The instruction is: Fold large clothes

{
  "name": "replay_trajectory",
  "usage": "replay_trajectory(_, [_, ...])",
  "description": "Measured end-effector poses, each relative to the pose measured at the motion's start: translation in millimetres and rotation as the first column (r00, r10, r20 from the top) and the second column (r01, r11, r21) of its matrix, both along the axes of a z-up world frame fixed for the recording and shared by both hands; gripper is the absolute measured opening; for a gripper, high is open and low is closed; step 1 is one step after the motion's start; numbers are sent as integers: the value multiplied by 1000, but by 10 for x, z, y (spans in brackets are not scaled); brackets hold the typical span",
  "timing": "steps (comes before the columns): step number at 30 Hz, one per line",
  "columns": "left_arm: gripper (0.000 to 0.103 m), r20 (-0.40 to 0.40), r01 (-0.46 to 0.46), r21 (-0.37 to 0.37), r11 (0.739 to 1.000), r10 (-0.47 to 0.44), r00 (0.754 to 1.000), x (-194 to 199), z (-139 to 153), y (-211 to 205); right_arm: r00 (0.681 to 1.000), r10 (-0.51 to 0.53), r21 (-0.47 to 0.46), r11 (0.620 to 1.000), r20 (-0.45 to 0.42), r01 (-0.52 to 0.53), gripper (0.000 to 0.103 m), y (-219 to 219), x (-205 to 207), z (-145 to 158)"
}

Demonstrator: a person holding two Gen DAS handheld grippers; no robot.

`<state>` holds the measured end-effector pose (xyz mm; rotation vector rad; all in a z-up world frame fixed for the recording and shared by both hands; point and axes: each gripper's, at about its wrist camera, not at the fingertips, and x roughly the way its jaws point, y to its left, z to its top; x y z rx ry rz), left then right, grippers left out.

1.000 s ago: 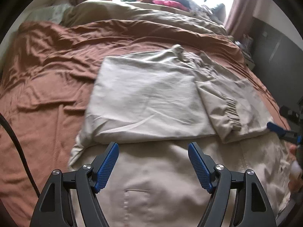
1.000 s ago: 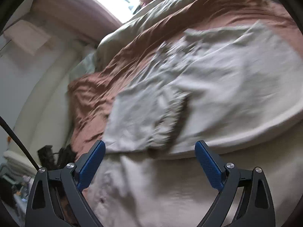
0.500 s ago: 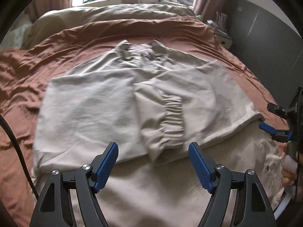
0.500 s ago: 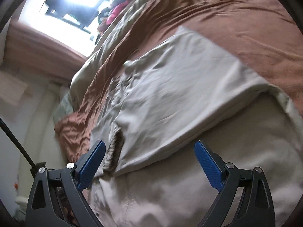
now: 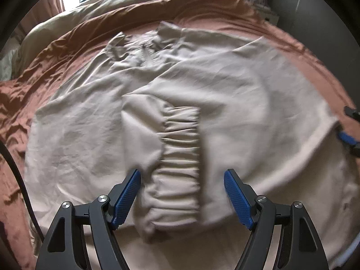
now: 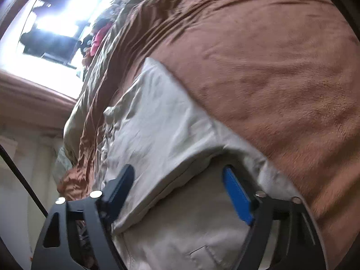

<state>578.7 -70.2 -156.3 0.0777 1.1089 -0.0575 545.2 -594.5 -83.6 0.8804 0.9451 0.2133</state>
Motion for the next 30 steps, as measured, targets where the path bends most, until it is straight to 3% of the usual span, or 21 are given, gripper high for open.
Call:
replay_trajectory(6, [76,17,-29,25,999,29,999,7,47,268,999,-35,6,999,-4,35,72,-10,-77,38])
replay_trajectory(9, [69,60,-64,98,993,58,997,-47,164,415,999,-32,-9,999,-4,32,72,40,-91,37])
replay_trajectory(11, [64,63,-119,64,991,115,991,-70,257,593,1000,-26,-16,1000,-1,26,72,82,-119,51])
replay_trajectory(14, [64,80,-147,44,988,143,987,-123,387,753,1000,-15,-12,1000,5,15,72,113,-149,73])
replay_trajectory(18, [64,109,-175,114,978,163,981,-208,503,892,1000,-8,-18,1000,7,8,72,147,-175,62])
replay_trajectory(22, [64,107,-201,86,976,191,976,-297,542,1053,1000,-23,-27,999,-1,23,72,130,-130,46])
replay_trajectory(26, [64,144,-244,126,961,226,963,-422,632,1213,1000,-29,-41,999,2,29,72,143,-120,72])
replay_trajectory(28, [64,119,-243,71,968,233,965,-435,605,1293,1000,-31,-51,998,4,31,72,154,-104,72])
replay_trajectory(30, [64,74,-235,-33,971,237,969,-405,517,1343,999,-34,-56,998,4,34,72,170,-95,75])
